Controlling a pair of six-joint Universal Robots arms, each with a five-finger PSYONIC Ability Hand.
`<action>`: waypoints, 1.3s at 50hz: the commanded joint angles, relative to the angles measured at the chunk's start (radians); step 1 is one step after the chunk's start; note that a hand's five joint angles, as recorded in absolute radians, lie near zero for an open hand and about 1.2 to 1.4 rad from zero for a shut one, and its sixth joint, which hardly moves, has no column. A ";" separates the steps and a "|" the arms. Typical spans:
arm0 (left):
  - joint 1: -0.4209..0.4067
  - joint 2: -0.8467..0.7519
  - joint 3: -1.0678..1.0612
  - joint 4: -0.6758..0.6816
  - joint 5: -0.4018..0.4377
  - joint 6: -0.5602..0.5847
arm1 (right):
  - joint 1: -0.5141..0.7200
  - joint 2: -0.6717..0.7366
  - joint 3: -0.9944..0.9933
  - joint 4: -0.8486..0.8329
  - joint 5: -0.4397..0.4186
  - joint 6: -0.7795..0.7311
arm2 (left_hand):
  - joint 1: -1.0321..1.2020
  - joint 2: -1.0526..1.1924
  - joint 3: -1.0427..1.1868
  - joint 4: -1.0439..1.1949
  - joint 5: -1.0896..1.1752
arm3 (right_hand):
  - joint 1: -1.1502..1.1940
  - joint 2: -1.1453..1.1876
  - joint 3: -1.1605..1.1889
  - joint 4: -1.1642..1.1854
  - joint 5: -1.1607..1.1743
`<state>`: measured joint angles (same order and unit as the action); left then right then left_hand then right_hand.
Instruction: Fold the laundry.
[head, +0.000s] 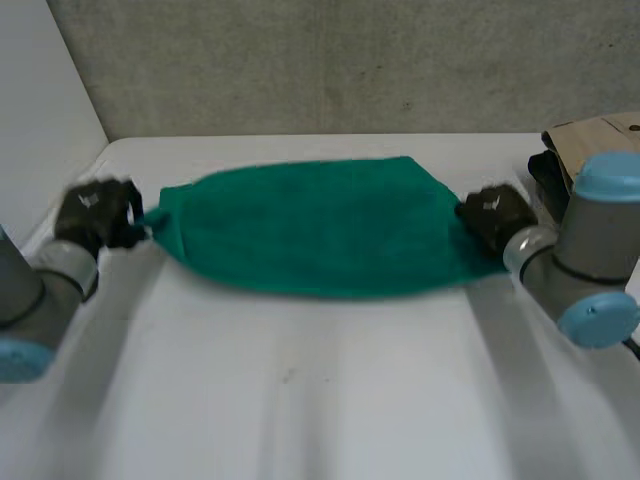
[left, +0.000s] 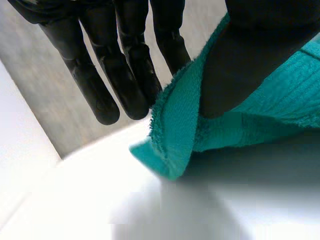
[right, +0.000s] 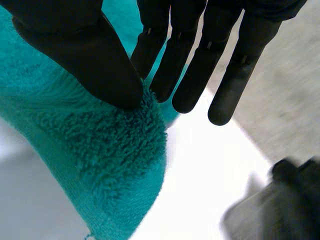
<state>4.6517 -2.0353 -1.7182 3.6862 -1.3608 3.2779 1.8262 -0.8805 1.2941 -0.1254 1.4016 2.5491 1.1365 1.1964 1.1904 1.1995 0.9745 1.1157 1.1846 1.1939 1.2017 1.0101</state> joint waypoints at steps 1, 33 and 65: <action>0.028 -0.062 -0.095 0.043 0.081 0.170 | -0.010 0.006 0.056 -0.005 -0.006 -0.020 | -0.164 -0.224 -0.218 -0.227 -0.177 | 0.281 0.212 0.202 0.195 0.212; 0.067 -0.037 -0.236 0.181 0.333 0.546 | -0.010 -0.055 0.154 -0.030 -0.015 0.000 | 0.050 -0.010 -0.004 -0.013 0.038 | 0.281 0.212 0.202 0.195 0.212; 0.118 0.239 -0.075 -0.661 0.240 0.497 | -0.058 -0.200 0.117 0.526 0.112 -0.587 | 0.260 0.200 0.206 0.197 0.247 | 0.281 0.212 0.202 0.195 0.212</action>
<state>4.8359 -1.5452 -1.9155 2.9601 -1.0480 3.7350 1.7456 -1.2442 1.5068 0.4411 1.4667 1.9311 1.1634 1.1911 1.1882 1.1981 0.9835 1.1157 1.1846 1.1939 1.2017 1.0161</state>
